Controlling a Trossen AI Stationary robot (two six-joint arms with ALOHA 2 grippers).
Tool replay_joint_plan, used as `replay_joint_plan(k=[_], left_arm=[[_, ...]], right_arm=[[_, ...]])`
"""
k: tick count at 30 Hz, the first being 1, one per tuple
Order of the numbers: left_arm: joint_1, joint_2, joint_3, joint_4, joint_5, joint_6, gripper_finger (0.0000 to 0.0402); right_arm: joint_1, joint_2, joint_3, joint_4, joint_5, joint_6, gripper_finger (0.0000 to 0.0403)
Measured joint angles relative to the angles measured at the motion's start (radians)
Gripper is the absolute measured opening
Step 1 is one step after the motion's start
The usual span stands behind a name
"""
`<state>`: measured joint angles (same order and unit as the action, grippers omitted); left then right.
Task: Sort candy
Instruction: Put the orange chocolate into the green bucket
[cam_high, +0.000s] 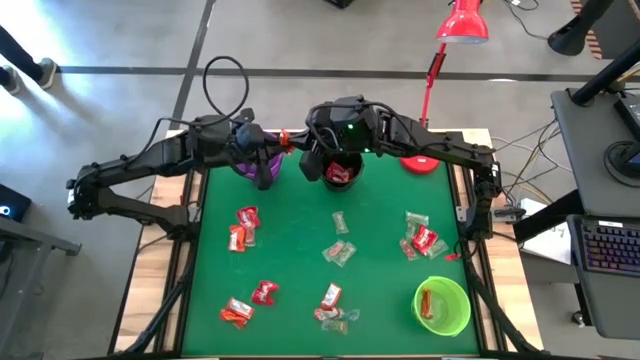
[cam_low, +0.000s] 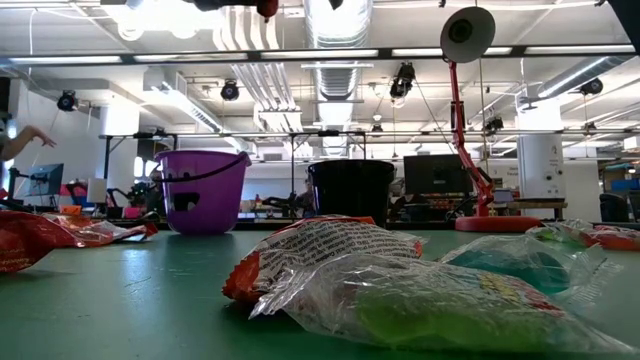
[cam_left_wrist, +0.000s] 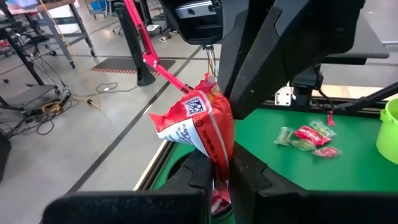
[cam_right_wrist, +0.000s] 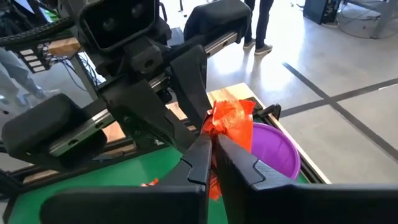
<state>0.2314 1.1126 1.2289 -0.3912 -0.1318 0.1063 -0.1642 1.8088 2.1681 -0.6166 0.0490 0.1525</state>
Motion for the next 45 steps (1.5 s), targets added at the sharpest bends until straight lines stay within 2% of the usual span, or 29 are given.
replay_joint_plan(k=[11,17,30,37,45], left_arm=[[0.0,0.0,0.0,0.025,0.0,0.017,0.0003],[0.0,0.0,0.0,0.059,0.011,0.016,0.0002],[0.001,-0.002,0.0,0.057,0.029,0.004,0.0002],[0.001,-0.002,0.0,0.057,0.007,0.0,0.0002],[0.0,-0.001,0.016,0.051,-0.006,0.001,0.0005]], right_arm=[[0.0,0.0,-0.001,0.01,0.0,-0.031,0.0116],[-0.002,0.001,-0.007,0.044,0.004,-0.033,0.0136],[-0.019,0.021,-0.01,0.076,0.03,-0.018,0.0087],[-0.019,0.022,-0.011,0.077,0.033,-0.016,0.0018],[-0.019,0.023,-0.011,0.084,0.033,-0.015,0.0011]])
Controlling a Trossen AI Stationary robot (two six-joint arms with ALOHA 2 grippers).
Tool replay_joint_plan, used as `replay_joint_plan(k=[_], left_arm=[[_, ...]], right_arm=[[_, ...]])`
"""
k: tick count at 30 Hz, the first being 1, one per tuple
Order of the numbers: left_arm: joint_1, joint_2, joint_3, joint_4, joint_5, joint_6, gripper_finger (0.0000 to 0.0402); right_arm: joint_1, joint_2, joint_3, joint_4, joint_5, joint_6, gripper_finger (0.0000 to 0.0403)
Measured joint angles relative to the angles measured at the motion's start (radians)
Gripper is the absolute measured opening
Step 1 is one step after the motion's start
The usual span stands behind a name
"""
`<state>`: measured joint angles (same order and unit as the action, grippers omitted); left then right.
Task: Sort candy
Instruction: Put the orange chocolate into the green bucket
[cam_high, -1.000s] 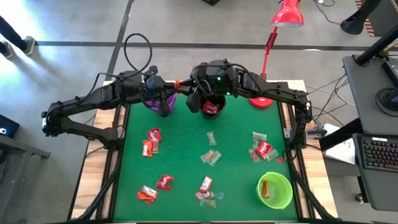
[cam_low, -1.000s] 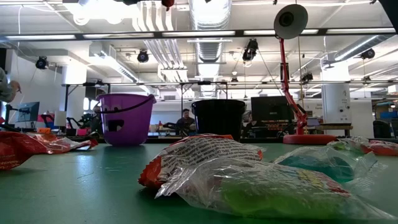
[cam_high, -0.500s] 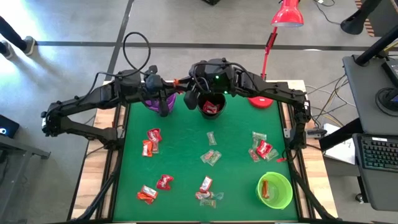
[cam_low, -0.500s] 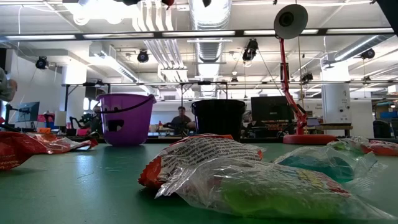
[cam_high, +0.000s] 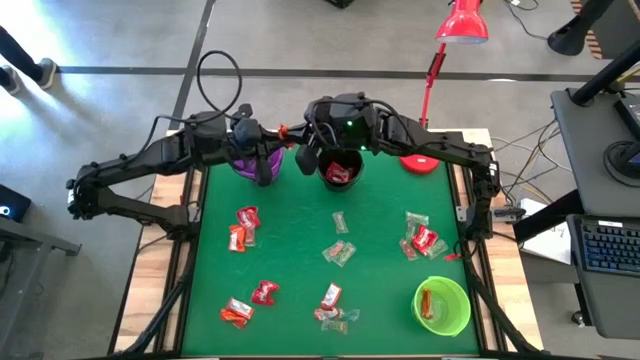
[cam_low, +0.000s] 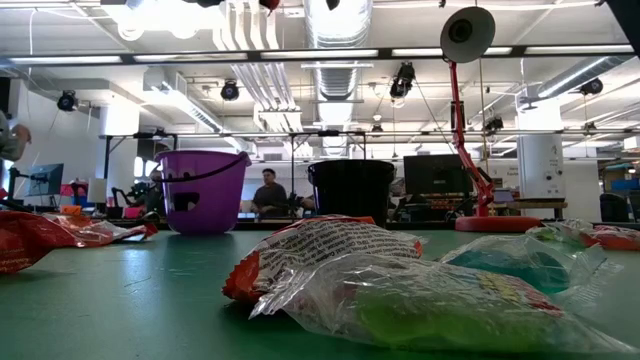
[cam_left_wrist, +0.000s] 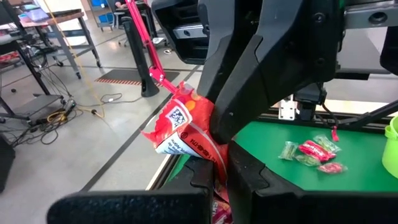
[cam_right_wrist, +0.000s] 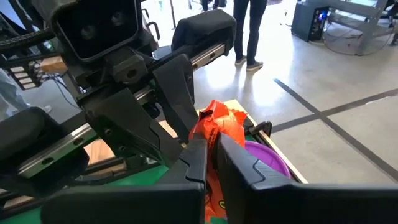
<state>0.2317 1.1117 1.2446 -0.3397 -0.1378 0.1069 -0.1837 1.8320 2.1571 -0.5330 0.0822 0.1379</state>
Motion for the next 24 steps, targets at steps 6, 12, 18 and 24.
replay_joint_plan(k=[6,12,18,24], left_arm=[[-0.001,0.002,0.054,-0.054,-0.002,0.015,0.0053],[-0.002,0.002,0.053,-0.099,-0.002,0.016,0.0108],[-0.002,0.002,0.053,-0.1,-0.008,0.016,0.0137],[-0.002,0.002,0.053,-0.098,-0.076,0.016,0.0144]], right_arm=[[0.0,0.0,0.0,0.012,-0.003,0.001,0.0011],[0.0,0.003,-0.002,-0.004,0.0,0.001,0.001],[-0.001,0.003,-0.003,-0.01,0.001,0.001,0.001],[-0.001,0.002,-0.004,-0.018,0.004,0.0,0.0008]])
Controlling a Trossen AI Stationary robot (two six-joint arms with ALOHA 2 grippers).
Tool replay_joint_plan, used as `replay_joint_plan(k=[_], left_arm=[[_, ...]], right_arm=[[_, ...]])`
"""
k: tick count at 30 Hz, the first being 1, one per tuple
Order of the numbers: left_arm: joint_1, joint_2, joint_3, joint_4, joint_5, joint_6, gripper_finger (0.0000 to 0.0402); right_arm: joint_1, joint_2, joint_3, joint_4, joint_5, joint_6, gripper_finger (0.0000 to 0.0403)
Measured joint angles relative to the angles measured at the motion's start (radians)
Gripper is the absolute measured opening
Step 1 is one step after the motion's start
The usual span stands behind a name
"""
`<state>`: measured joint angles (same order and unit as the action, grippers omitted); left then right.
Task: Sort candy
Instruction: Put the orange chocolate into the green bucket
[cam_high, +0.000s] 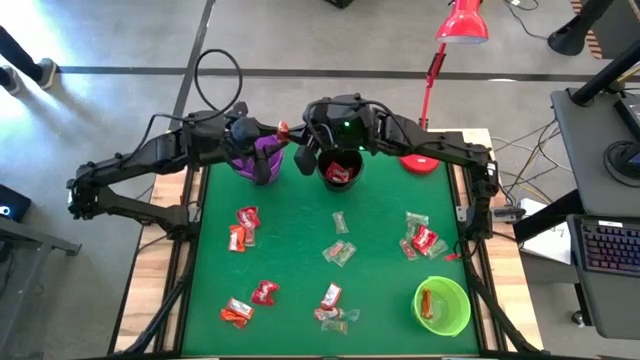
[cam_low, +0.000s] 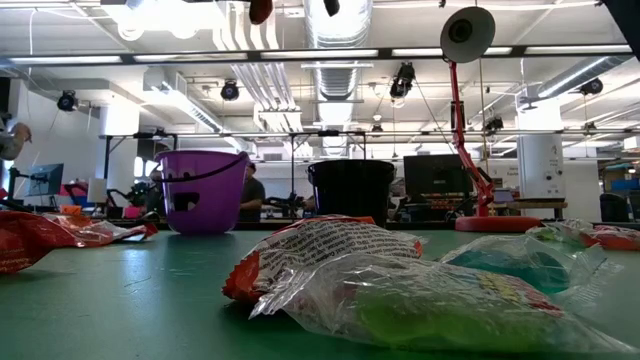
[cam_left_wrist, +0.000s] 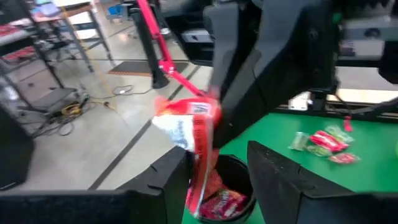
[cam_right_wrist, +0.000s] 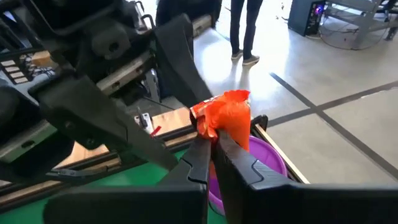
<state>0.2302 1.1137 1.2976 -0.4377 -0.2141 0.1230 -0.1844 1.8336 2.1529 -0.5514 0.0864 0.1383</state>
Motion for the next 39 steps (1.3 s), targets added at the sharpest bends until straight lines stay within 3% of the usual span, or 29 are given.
replay_joint_plan(k=[11,15,22,28,39], left_arm=[[0.001,-0.002,0.002,0.0,-0.012,0.028,0.0137],[0.001,-0.002,0.002,-0.001,-0.014,0.033,0.0105],[0.001,-0.003,0.002,-0.003,-0.016,0.052,0.0014],[0.001,-0.004,0.003,0.002,-0.02,0.06,0.0006],[0.001,-0.002,0.006,0.002,0.01,0.06,0.0001]], right_arm=[[0.0,-0.001,-0.001,-0.001,-0.005,-0.007,0.0008],[0.0,-0.001,-0.001,0.006,-0.005,-0.008,0.0008],[0.0,-0.008,-0.001,0.027,-0.004,-0.028,0.0008],[0.001,-0.01,-0.001,0.055,-0.013,-0.026,0.0011],[0.0,-0.012,0.0,0.063,-0.013,-0.019,0.01]])
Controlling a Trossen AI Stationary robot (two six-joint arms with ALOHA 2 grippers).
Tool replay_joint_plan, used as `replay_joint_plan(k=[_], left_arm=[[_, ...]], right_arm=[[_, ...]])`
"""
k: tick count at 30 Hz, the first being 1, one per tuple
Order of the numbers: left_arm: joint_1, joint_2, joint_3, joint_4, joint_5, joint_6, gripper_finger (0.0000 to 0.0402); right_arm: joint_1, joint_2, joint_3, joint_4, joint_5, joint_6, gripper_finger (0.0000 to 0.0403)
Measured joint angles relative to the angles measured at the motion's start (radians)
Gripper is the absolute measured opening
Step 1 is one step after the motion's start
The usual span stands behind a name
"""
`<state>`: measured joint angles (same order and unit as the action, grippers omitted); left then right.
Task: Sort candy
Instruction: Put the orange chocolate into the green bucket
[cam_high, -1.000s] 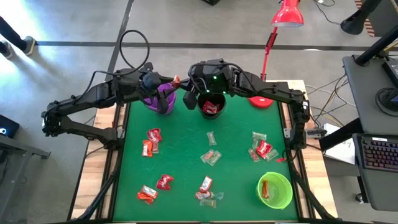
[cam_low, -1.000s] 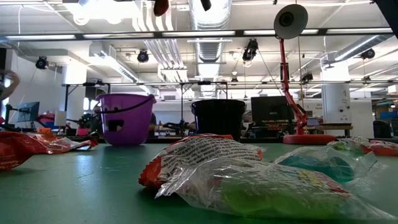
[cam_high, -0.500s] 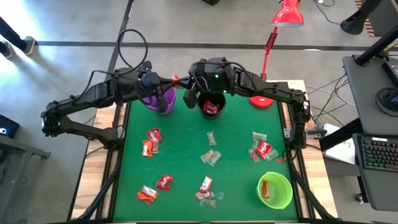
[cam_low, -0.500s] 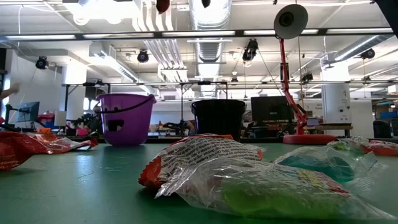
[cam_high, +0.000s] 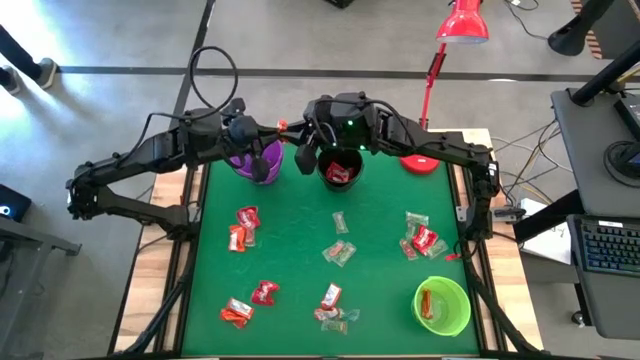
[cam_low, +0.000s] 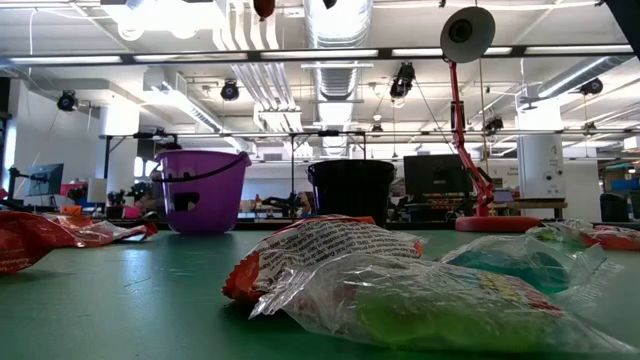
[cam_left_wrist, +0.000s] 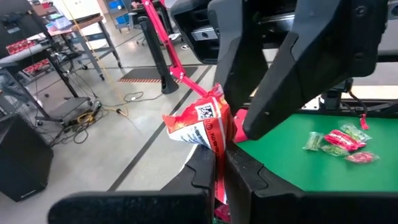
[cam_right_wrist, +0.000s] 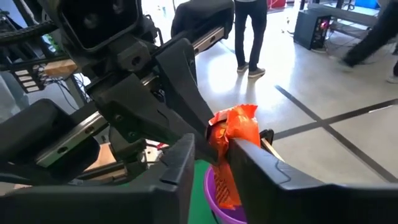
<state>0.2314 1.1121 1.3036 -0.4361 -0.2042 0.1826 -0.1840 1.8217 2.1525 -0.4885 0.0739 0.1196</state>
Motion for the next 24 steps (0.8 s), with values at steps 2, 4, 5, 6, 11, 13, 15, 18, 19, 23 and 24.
replay_joint_plan(k=[2,4,5,6,11,13,15,18,19,23,24], left_arm=[[0.0,0.002,0.008,0.0,0.023,-0.001,0.0],[0.001,0.003,0.011,0.009,0.044,-0.007,0.0],[0.0,0.003,0.011,0.01,0.049,-0.008,0.0],[0.0,0.004,0.011,0.007,0.05,-0.008,0.0],[-0.002,0.004,0.011,-0.021,0.026,-0.007,0.0],[-0.002,0.003,0.011,-0.016,0.025,-0.007,0.0],[-0.002,0.003,0.011,-0.007,0.032,-0.007,0.0],[-0.001,0.006,0.011,-0.01,0.044,-0.008,0.0],[-0.001,0.008,0.01,-0.01,0.045,-0.008,0.0],[-0.002,0.013,0.01,-0.009,0.049,0.005,0.0],[-0.002,0.013,0.01,-0.008,0.046,0.013,0.0]], right_arm=[[-0.001,0.0,0.001,0.004,0.012,-0.003,0.0115],[-0.002,-0.001,0.001,0.008,0.043,-0.008,0.0128],[-0.002,-0.002,0.001,0.008,0.071,-0.01,0.0133],[-0.002,-0.002,0.001,0.006,0.088,-0.014,0.0138],[-0.002,-0.002,0.016,-0.019,0.106,-0.024,0.0158],[-0.004,-0.004,0.018,-0.014,0.103,-0.02,0.0165],[-0.004,0.0,0.018,-0.01,0.103,-0.015,0.0172],[-0.004,0.014,0.018,0.001,0.104,-0.014,0.0179],[-0.004,0.02,0.018,0.003,0.101,-0.011,0.018],[-0.007,0.023,0.017,-0.008,0.067,0.036,0.0182],[-0.007,0.023,0.017,-0.013,0.066,0.039,0.0182]])
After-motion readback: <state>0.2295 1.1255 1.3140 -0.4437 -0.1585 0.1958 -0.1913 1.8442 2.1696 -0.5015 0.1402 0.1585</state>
